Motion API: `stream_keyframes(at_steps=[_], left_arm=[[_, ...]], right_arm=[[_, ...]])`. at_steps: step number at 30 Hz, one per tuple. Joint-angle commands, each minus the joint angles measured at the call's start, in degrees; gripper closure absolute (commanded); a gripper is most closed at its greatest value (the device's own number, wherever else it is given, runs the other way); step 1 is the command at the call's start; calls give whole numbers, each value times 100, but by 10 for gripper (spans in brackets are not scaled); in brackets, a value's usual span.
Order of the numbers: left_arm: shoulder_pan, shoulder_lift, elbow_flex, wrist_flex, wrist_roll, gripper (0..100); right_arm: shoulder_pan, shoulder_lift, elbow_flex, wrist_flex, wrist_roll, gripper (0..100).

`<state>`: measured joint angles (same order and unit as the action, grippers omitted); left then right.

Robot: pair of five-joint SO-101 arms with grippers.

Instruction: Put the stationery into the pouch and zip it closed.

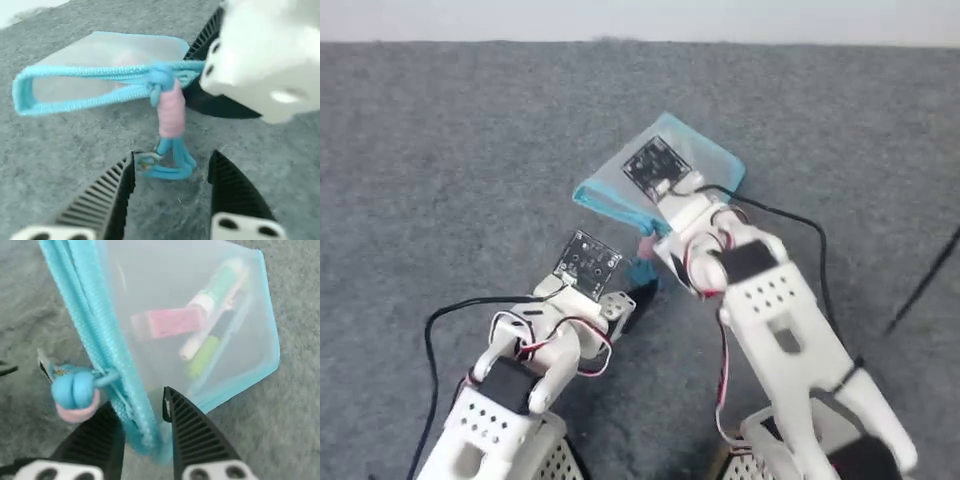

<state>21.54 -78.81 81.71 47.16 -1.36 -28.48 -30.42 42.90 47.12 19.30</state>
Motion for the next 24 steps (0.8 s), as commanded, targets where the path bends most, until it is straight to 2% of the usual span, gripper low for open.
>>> stream_keyframes(at_steps=[1,6,11,18,20,24], left_arm=[[70,-123,-101,-79,-35,761],[44,-141,-101,-141,141,761],[44,-132,215,-633,193,773],[9,-176,268,-756,167,956],[-220,-176,242,-756,167,993],[-826,-176,154,-747,158,990]], right_arm=[[-180,-708,220,22,-114,992],[-338,-1191,624,66,-105,992],[-382,-1367,897,66,-70,992],[-233,-1358,1002,-4,-62,992],[-22,-1358,1029,-92,-53,992],[356,-1349,1046,-180,-18,992]])
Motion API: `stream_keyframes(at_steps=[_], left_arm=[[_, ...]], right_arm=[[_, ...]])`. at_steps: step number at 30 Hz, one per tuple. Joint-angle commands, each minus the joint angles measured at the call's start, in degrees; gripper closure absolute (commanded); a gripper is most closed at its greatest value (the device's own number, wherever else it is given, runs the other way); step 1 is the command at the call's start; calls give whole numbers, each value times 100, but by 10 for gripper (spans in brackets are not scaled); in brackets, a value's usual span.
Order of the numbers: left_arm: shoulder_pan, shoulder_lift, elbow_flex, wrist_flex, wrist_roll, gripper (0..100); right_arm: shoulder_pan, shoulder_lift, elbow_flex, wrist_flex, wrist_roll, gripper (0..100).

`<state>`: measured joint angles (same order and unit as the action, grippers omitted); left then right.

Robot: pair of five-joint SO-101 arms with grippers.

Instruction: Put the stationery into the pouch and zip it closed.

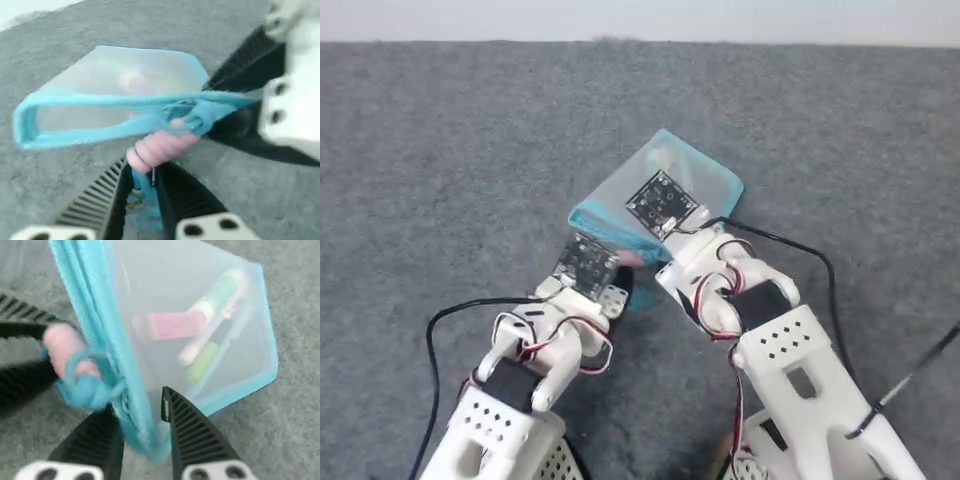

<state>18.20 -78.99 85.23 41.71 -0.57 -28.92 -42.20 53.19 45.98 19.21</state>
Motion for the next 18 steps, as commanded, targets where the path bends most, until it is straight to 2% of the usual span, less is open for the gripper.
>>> stream_keyframes(at_steps=[1,13,18], left_arm=[[-580,-158,-224,-202,26,991],[-774,-158,-251,-62,-484,991],[-1398,-158,-312,-70,-475,991]], right_arm=[[444,-171,18,-75,62,992],[523,-163,237,-207,202,992],[681,-163,352,-233,308,992]])
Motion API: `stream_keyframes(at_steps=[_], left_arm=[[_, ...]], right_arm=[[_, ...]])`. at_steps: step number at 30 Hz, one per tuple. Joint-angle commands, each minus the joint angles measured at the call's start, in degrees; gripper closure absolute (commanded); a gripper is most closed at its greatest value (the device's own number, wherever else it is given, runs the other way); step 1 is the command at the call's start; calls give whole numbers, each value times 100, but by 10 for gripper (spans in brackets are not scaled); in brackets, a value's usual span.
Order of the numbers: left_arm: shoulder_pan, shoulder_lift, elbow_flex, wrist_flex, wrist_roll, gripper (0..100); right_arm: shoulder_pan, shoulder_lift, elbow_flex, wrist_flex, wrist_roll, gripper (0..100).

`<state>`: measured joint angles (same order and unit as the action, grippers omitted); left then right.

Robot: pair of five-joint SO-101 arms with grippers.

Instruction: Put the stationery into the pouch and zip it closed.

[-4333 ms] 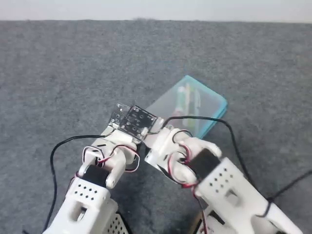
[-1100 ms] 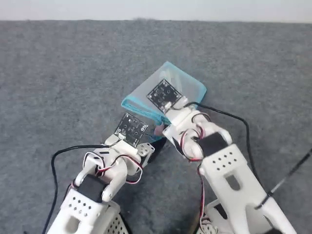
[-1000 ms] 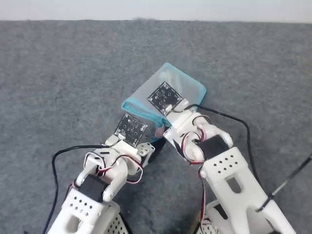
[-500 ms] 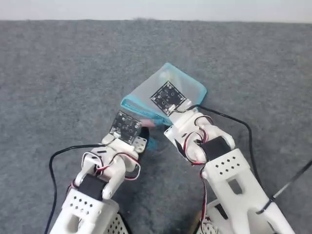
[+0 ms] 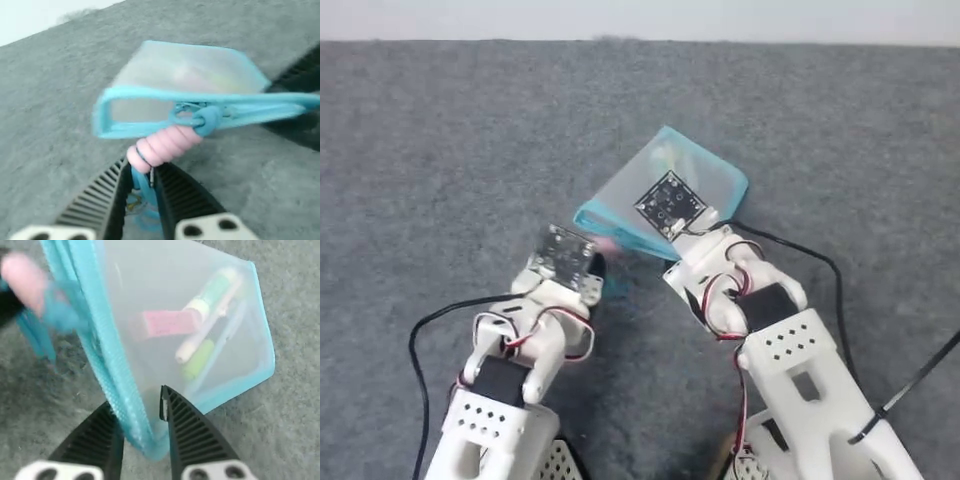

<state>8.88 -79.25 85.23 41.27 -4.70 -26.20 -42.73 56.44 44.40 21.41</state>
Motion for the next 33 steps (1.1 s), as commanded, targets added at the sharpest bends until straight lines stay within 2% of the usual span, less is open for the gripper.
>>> stream_keyframes(at_steps=[1,6,12,20,31,33], left_arm=[[-615,-132,-338,-26,-62,991],[-967,-132,-356,-44,-62,991],[-985,-132,-338,-26,-79,991],[-1644,-132,-347,0,-123,991],[-1670,-132,-338,26,-264,991],[-1714,-132,-347,26,-264,991]], right_arm=[[488,-110,44,-75,97,992],[716,-110,158,-66,229,992],[804,-119,448,-75,343,992],[1569,-110,914,-585,624,992],[1640,-110,932,-549,633,992],[1824,-119,923,-558,642,992]])
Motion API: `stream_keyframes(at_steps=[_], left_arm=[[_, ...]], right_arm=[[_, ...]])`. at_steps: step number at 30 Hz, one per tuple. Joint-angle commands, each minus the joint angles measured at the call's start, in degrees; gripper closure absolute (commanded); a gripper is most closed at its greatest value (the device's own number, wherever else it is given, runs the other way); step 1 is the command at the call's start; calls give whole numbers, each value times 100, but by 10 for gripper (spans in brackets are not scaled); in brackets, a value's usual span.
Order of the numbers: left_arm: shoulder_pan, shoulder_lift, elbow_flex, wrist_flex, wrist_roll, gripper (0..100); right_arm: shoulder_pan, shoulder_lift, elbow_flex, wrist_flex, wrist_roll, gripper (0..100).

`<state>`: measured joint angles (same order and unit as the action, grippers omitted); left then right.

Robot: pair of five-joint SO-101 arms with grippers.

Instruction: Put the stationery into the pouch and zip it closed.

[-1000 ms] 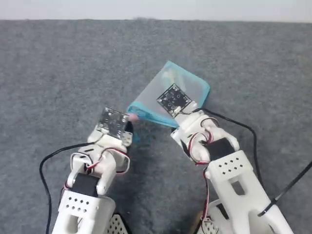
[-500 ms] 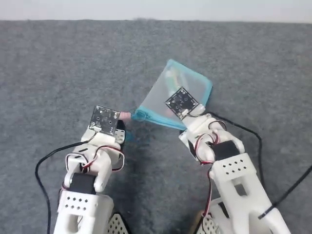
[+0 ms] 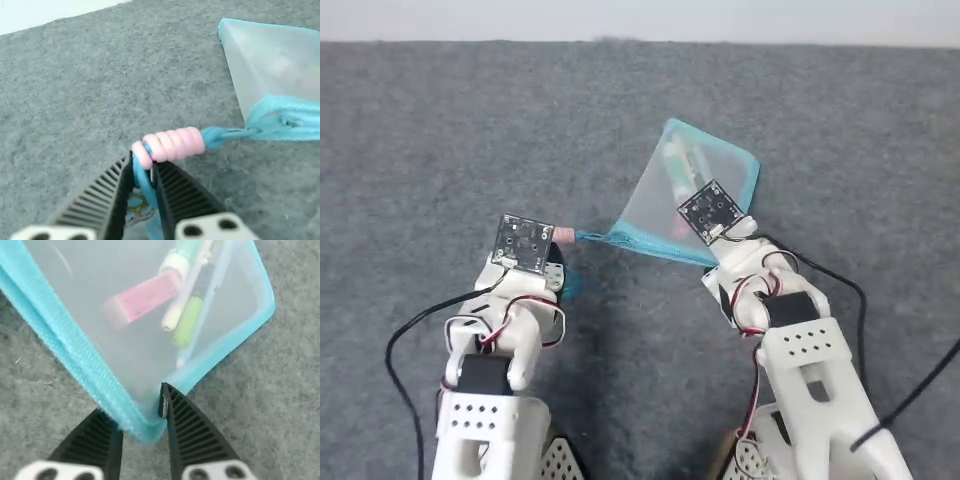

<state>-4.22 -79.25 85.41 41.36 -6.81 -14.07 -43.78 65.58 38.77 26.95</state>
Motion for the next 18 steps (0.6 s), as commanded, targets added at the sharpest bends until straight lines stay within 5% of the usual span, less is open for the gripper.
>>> stream_keyframes(at_steps=[1,10,18], left_arm=[[-448,-132,-374,18,-53,991],[-457,-132,-356,-9,-53,991],[545,-132,-48,9,-70,963]], right_arm=[[752,-13,9,-4,158,992],[1059,-13,185,-31,360,992],[734,-84,141,514,343,989]])
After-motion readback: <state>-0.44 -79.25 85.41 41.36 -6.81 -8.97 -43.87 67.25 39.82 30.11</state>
